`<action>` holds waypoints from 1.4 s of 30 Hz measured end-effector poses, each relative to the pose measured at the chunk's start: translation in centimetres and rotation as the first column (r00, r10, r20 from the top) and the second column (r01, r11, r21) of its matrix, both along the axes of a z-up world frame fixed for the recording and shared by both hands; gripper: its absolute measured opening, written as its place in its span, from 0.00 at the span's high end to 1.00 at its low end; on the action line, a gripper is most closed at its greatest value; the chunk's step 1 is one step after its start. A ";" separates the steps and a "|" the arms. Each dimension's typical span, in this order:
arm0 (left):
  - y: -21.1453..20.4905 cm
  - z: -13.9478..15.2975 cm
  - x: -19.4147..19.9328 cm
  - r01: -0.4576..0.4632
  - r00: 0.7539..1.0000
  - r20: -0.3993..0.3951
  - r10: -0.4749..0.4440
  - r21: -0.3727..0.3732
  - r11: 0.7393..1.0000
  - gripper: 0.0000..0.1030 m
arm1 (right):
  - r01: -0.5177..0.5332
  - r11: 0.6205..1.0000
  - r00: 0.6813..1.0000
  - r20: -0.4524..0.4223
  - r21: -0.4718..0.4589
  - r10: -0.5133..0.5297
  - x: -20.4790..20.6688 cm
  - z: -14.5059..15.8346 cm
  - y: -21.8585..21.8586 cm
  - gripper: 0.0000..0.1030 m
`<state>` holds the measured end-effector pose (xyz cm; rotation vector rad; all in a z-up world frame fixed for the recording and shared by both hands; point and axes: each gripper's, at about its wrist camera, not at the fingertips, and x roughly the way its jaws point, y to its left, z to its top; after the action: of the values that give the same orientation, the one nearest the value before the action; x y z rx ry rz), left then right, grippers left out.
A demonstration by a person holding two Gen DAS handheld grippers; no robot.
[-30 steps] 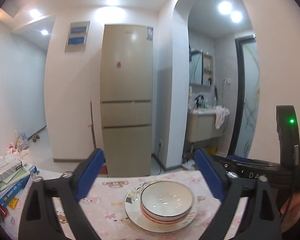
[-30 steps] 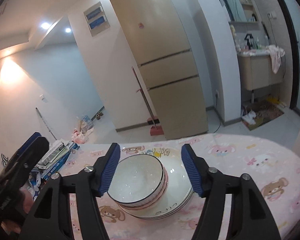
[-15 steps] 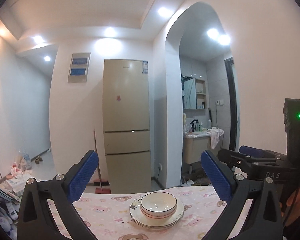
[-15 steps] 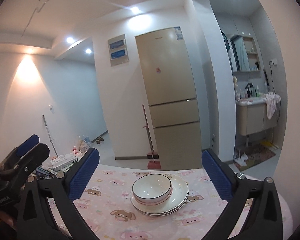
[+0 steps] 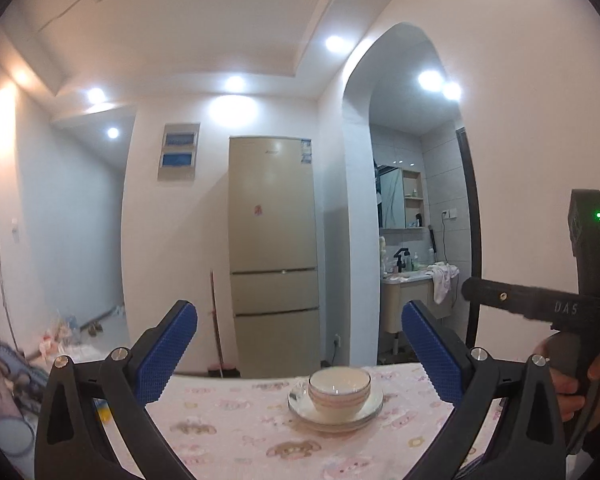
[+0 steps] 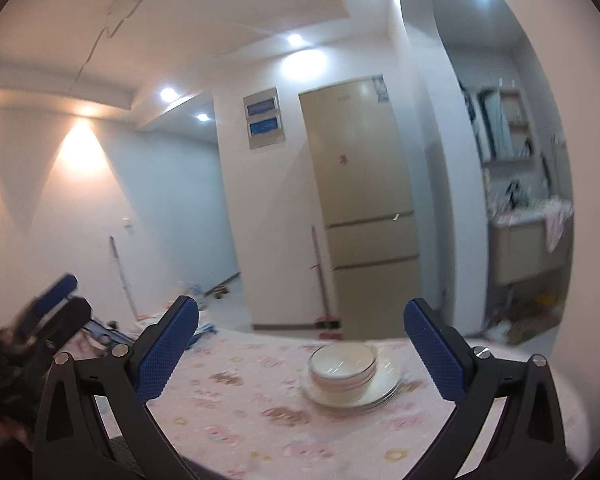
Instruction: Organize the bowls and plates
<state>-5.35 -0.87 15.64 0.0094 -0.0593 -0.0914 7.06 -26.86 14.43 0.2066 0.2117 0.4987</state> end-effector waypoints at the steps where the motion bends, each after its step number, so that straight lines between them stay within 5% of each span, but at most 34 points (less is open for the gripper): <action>1: 0.6 -1.0 0.1 0.012 1.000 -0.004 -0.012 -0.023 1.000 0.00 | 0.020 1.000 1.000 -0.019 0.005 -0.020 0.1 -0.6 -0.1 0.00; 8: 2.5 -5.6 1.8 -0.002 0.999 -0.039 0.000 -0.046 0.999 0.00 | 0.154 0.982 0.978 0.161 -0.109 -0.135 -1.1 -5.0 2.2 0.00; 13: 3.6 -8.1 3.4 -0.023 0.996 -0.083 0.019 -0.050 0.998 0.00 | 0.084 0.985 0.991 0.113 -0.149 -0.067 -0.2 -8.5 3.4 0.00; 24: 5.2 -13.8 6.3 -0.055 0.979 -0.201 0.041 -0.061 0.997 0.00 | 0.104 0.968 0.993 0.074 -0.228 -0.089 0.7 -12.9 4.4 0.00; 28: 5.1 -13.7 5.7 -0.057 0.984 -0.175 0.046 -0.059 0.997 0.00 | 0.108 0.965 0.994 0.037 -0.239 -0.102 1.4 -13.4 4.3 0.00; 34: 4.7 -13.8 5.9 -0.057 0.982 -0.182 0.050 -0.034 0.998 0.00 | 0.130 0.941 0.989 0.111 -0.313 -0.099 -0.1 -13.6 5.8 0.00; 42: 3.9 -13.8 6.2 -0.068 0.981 -0.184 0.062 -0.024 0.997 0.00 | 0.106 0.954 0.994 0.061 -0.280 -0.092 0.8 -13.7 5.0 0.00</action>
<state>0.85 3.04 1.83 -0.0269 0.1234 -0.0259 7.81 -21.91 0.77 -0.0741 0.2223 0.3678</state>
